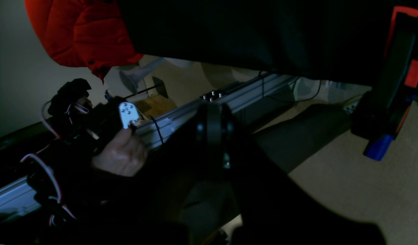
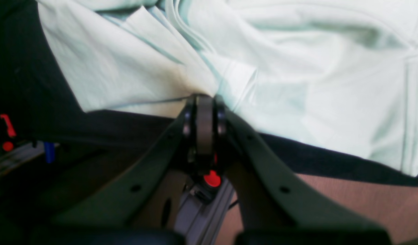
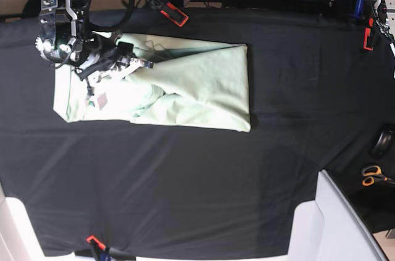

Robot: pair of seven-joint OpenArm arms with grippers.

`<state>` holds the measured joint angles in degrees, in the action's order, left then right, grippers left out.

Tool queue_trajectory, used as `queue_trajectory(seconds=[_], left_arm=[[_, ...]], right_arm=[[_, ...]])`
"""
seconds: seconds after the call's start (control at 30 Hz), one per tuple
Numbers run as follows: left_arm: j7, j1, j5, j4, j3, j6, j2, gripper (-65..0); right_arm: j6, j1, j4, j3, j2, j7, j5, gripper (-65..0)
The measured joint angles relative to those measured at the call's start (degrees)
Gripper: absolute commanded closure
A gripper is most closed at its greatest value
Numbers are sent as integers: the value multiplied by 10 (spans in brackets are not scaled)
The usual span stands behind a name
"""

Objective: Fold the T-shirt properly
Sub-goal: 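Pull the fold with the right gripper toward the shirt end near it, then grasp the middle fold again with the right gripper and smooth it flat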

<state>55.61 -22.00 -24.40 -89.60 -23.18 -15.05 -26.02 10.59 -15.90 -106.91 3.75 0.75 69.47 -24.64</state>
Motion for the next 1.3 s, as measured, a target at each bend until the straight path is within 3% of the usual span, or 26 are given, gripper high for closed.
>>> queue_trajectory(seconds=[0.73, 0.83, 1.0, 1.13, 1.3], left_arm=[[0, 1, 0, 0, 0, 0, 2, 0], [0, 1, 0, 0, 1, 0, 3, 0], [0, 1, 0, 0, 1, 0, 3, 0], [-3, 1, 0, 18, 1, 0, 1, 0], [0, 1, 0, 23, 1, 0, 3, 0]], right_arm=[[0, -1, 100, -4, -11, -4, -3, -20], [0, -2, 100, -5, -19, -3, -4, -110], [9, -16, 53, -5, -23, -2, 5, -344], [9, -44, -56, -33, -42, -11, -1, -358], [4, 21, -11, -34, -20, -26, 2, -358]])
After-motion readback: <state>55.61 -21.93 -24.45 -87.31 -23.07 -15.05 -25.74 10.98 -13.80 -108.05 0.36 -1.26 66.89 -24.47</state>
